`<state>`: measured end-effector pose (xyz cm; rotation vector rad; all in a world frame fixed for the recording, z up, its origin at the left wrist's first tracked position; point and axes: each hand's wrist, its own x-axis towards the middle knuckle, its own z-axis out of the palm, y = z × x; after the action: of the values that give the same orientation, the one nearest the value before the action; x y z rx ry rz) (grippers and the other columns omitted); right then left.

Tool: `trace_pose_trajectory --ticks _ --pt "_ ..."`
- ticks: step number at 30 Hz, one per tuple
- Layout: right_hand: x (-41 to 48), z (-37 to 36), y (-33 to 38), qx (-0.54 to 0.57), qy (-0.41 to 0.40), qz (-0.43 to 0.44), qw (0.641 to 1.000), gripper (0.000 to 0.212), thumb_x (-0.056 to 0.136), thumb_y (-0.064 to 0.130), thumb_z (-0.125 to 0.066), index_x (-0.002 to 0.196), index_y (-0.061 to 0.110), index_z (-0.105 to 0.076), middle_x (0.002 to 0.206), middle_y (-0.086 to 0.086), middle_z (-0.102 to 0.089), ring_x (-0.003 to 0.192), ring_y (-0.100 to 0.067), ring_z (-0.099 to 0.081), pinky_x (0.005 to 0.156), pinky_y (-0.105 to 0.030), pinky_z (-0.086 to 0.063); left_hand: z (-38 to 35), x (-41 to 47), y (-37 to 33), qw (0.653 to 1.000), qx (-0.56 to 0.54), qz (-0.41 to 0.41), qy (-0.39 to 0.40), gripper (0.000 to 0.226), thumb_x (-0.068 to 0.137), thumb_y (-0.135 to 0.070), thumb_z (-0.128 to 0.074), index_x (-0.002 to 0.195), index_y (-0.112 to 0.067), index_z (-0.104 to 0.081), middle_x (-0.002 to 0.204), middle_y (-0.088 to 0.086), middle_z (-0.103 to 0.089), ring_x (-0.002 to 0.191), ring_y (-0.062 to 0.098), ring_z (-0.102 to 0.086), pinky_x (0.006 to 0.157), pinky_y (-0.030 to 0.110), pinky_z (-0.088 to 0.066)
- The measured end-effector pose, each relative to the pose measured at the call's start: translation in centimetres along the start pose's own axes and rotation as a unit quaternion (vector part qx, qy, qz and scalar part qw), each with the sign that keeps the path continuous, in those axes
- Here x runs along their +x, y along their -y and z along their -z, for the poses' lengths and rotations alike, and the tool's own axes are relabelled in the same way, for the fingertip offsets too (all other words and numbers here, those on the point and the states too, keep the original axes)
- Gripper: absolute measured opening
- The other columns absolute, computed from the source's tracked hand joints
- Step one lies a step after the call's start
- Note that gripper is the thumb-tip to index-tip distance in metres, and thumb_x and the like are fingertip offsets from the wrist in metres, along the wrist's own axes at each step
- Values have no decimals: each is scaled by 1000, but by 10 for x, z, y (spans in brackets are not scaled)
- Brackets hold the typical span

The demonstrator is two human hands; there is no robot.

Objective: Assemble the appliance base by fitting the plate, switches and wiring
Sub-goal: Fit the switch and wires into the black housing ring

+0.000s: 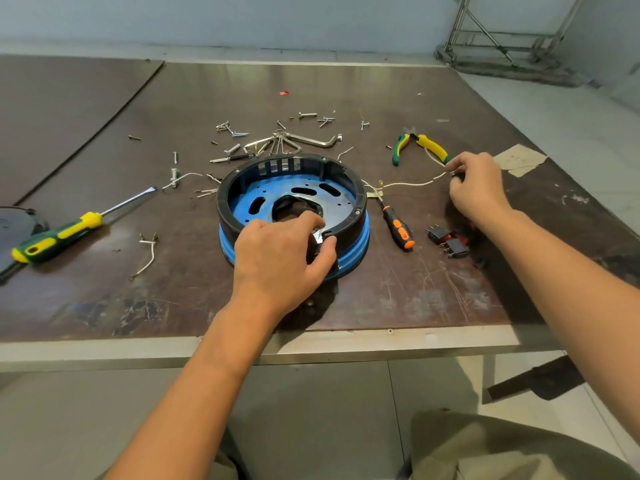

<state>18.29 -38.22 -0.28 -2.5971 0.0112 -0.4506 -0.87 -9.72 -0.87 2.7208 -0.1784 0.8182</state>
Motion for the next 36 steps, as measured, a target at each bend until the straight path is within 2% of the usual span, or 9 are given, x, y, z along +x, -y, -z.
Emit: trace_pose_trajectory --ticks 6,8,13,16,20,25,28,30,36 --pt "-7 21 -3 77 -55 -17 995 25 89 17 -74 113 15 -67 117 -11 -64 108 -23 -60 94 -37 -50 1 1 1 1000 5 1 2 37 93 -56 -45 109 -30 -66 66 -12 -67 54 9 -55 58 31 -46" --pt "-10 26 -2 108 -71 -22 991 25 87 21 -77 110 17 -68 111 -7 -65 105 -22 -62 91 -34 -50 1 1 1 1000 4 0 -1 37 92 -55 -46 109 -30 -66 65 -12 -67 54 9 -55 57 31 -46" --pt "-21 33 9 181 -83 -16 980 21 87 26 -76 103 15 -69 97 -2 -65 86 -23 -69 73 -46 -62 2 3 -1 1000 -15 6 -7 36 91 -54 -50 112 -28 -65 69 -16 -67 54 4 -53 53 23 -39" --pt "-28 34 25 247 -90 -12 965 20 88 28 -76 100 14 -68 88 -1 -65 75 -17 -69 60 -41 -63 5 4 0 999 -35 22 11 36 91 -56 -53 115 -31 -61 79 -19 -69 56 2 -56 52 20 -41" --pt "-44 32 53 316 -67 27 946 17 83 24 -79 95 15 -70 84 -4 -68 73 -17 -68 58 -35 -62 11 6 1 996 -76 44 21 36 89 -60 -53 115 -35 -58 86 -22 -71 66 -2 -60 53 15 -39" --pt "-69 27 81 362 -46 64 929 19 80 8 -78 98 13 -71 80 0 -67 68 -13 -66 65 -43 -62 21 10 0 984 -156 50 74 31 92 -51 -58 119 -36 -56 90 -21 -69 78 -2 -67 68 30 -59" --pt "-84 23 89 379 -30 84 921 27 80 6 -78 105 13 -72 93 -2 -72 84 -20 -70 77 -44 -61 26 11 -2 974 -195 37 108 32 92 -44 -62 122 -35 -55 91 -19 -69 81 -1 -68 71 34 -60" --pt "-94 22 93 381 -19 99 919 32 81 5 -77 110 16 -71 97 6 -72 90 -13 -70 84 -38 -60 28 11 -2 966 -226 39 122 35 92 -40 -63 125 -35 -53 93 -19 -68 81 -1 -68 73 34 -61" --pt "-110 15 100 443 53 139 884 39 81 3 -77 116 18 -68 97 8 -71 97 -15 -69 85 -37 -60 32 16 6 936 -335 63 87 62 91 -24 -66 140 -43 -33 97 -12 -71 77 6 -73 76 32 -61"
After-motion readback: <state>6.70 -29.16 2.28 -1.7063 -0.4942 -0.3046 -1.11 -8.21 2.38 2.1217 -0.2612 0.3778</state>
